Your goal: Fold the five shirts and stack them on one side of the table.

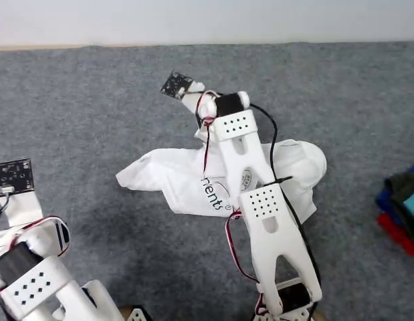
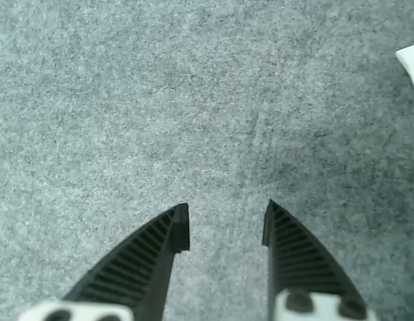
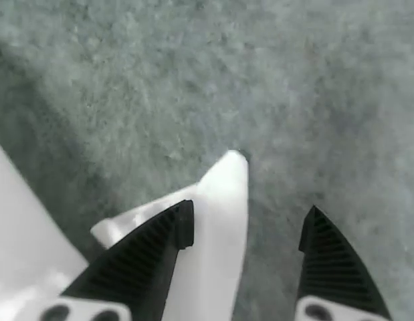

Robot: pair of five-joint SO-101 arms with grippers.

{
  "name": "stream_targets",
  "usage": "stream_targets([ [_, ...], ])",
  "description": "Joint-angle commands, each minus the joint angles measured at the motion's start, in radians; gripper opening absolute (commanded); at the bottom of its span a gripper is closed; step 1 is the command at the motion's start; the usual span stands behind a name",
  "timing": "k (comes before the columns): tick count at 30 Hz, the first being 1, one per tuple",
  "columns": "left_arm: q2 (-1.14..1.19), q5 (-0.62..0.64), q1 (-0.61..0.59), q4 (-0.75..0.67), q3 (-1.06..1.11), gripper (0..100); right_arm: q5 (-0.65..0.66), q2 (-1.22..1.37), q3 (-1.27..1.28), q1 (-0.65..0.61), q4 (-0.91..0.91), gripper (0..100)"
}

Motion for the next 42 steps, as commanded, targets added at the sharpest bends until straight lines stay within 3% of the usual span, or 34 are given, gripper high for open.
stream_targets([
  [1,-0.012,0.006,0.000,-0.018,-0.004,19,-0.009,0.013,-0.044,-0.002,-0.045,27.0],
  [7,-0.012,0.006,0.000,-0.018,-0.004,19,-0.006,0.047,-0.044,0.002,-0.062,24.4],
  [10,-0.012,0.006,0.000,-0.018,-0.004,19,0.014,0.045,-0.044,0.002,-0.059,11.5],
  [13,-0.012,0.006,0.000,-0.018,-0.004,19,0.144,0.042,-0.054,0.012,-0.039,0.3],
  [29,-0.012,0.006,0.003,-0.018,-0.012,19,0.232,-0.409,-0.057,0.025,0.197,1.1],
  [38,-0.012,0.006,0.006,-0.018,-0.025,19,0.230,-0.702,-0.051,0.047,0.211,1.1],
  [42,-0.012,0.008,0.052,-0.044,-0.059,19,0.229,-0.875,0.078,0.053,0.213,1.1],
])
